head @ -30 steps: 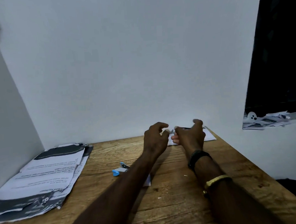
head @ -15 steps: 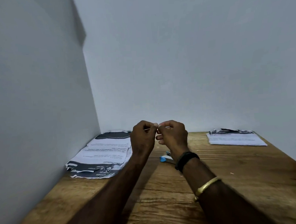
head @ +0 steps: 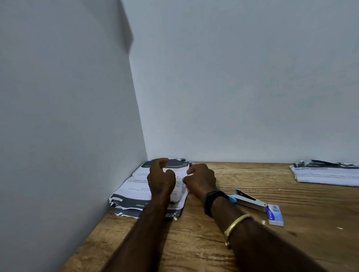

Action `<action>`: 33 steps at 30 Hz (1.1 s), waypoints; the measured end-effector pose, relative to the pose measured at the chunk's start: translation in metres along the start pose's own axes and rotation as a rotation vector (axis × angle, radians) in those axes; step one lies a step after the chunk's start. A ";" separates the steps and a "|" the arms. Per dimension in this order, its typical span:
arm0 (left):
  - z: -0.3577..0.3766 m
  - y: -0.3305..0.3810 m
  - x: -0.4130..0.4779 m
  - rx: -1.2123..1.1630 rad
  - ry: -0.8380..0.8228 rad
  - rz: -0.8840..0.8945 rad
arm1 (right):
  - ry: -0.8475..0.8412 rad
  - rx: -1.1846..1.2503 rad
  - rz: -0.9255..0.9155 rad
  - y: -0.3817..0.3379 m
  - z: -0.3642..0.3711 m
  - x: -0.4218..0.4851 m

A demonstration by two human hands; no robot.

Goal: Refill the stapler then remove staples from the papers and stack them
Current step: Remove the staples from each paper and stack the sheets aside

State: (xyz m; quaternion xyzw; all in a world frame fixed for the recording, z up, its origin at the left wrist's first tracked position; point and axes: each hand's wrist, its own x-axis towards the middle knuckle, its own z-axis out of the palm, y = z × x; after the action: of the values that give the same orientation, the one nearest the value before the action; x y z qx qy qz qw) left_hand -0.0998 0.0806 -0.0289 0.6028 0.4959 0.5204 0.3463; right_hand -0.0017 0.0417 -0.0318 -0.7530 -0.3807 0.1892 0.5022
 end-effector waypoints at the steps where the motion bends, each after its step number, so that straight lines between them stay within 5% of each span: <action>1: -0.001 -0.003 0.002 -0.005 0.000 -0.018 | -0.001 -0.002 0.014 0.001 0.004 0.003; 10: -0.001 -0.015 0.008 0.000 0.035 -0.127 | -0.066 0.224 0.185 -0.007 0.026 0.020; 16: -0.002 -0.011 0.006 -0.049 0.068 -0.120 | -0.055 0.112 0.114 -0.006 0.030 0.022; 33: -0.010 0.031 -0.022 -0.156 0.161 0.372 | -0.014 0.493 0.001 0.009 -0.039 0.014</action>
State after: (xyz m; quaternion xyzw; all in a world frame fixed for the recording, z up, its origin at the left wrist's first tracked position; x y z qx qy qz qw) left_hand -0.1009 0.0506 -0.0036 0.6118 0.3602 0.6587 0.2493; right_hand 0.0366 0.0261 -0.0220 -0.6067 -0.3259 0.2819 0.6680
